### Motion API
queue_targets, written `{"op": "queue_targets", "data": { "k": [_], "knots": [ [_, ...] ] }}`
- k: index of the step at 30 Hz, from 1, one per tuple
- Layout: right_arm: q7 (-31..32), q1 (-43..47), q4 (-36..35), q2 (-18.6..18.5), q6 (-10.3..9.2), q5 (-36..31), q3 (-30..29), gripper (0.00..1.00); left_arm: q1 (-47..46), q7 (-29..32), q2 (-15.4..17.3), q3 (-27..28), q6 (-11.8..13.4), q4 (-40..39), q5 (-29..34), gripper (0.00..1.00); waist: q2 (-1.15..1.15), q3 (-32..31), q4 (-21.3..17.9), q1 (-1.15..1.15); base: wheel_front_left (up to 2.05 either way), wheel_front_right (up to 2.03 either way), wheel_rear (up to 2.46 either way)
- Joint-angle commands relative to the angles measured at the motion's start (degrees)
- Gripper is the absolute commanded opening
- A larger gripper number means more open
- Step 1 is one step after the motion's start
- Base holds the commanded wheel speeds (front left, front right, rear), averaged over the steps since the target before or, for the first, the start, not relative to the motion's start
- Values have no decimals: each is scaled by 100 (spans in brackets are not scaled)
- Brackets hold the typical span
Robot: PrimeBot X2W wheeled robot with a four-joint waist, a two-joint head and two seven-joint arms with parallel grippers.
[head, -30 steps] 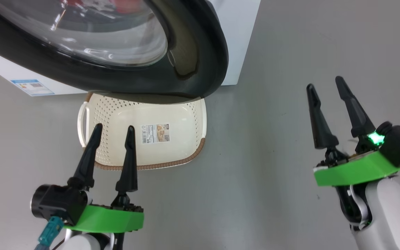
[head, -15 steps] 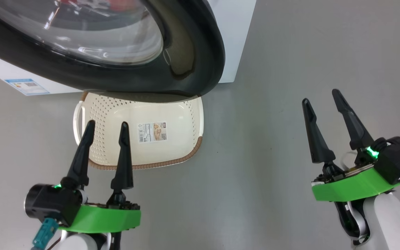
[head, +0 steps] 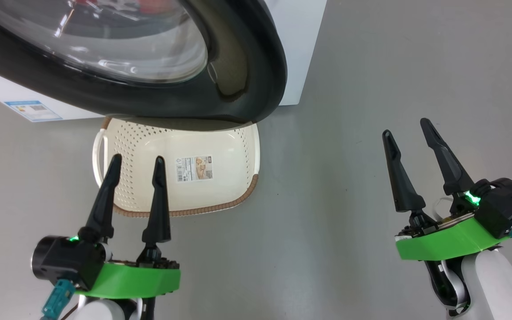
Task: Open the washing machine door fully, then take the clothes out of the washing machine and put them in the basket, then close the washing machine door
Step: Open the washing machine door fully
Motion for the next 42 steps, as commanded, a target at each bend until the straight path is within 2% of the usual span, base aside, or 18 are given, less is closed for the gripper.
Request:
{"op": "queue_targets", "data": {
  "k": [1,11,12,13,14,15,16,17,25,27,35,36,37,38,42],
  "knots": [
    [-36,33,-145,36,29,4,123,100,105,-44,65,169,48,-177,72,100,0,7,6,0,0,0,0],
    [-36,0,-125,60,29,76,117,100,100,-44,65,153,55,-171,57,100,0,12,30,0,0,0,0],
    [-36,-2,-123,58,29,76,121,91,99,-44,65,150,57,-168,58,100,0,12,35,0,0,0,0],
    [-36,-2,-120,54,29,80,126,69,99,-44,65,146,58,-165,58,100,0,10,42,0,0,0,0],
    [-36,0,-117,47,29,86,133,42,99,-44,65,143,60,-164,59,100,0,10,48,0,0,0,0],
    [-36,-1,-111,40,29,96,142,31,100,-44,65,142,62,-164,59,100,0,10,53,0,0,0,0],
    [-36,-6,-100,32,29,107,147,12,101,-44,65,140,65,-165,57,100,0,11,59,0,0,0,0],
    [-36,-14,-85,23,29,122,156,0,102,-44,65,139,67,-167,56,100,0,13,65,0,0,0,0],
    [-36,-292,194,63,29,792,326,0,101,-44,65,123,59,-131,38,100,0,45,93,0,0,0,0],
    [-36,-474,365,101,29,1215,327,0,88,-44,65,112,56,-111,35,100,0,52,101,0,0,0,0],
    [-36,-1475,1249,197,29,3710,522,0,10,-44,65,4,63,-47,13,100,0,43,220,0,0,0,0],
    [-36,-1625,1348,200,29,4104,565,0,7,-44,65,-4,64,-48,13,100,0,45,240,0,0,0,0],
    [50,-1930,1524,204,29,4975,707,0,7,-44,65,-10,61,-53,13,100,0,51,280,0,0,0,0],
    [50,-1930,1524,204,29,4975,707,0,7,-44,65,-10,61,-53,13,100,0,51,280,0,0,0,0],
    [873,-2551,1912,208,29,6539,719,0,11,-44,65,-10,51,-108,5,100,0,71,357,0,0,0,0]
  ]
}}
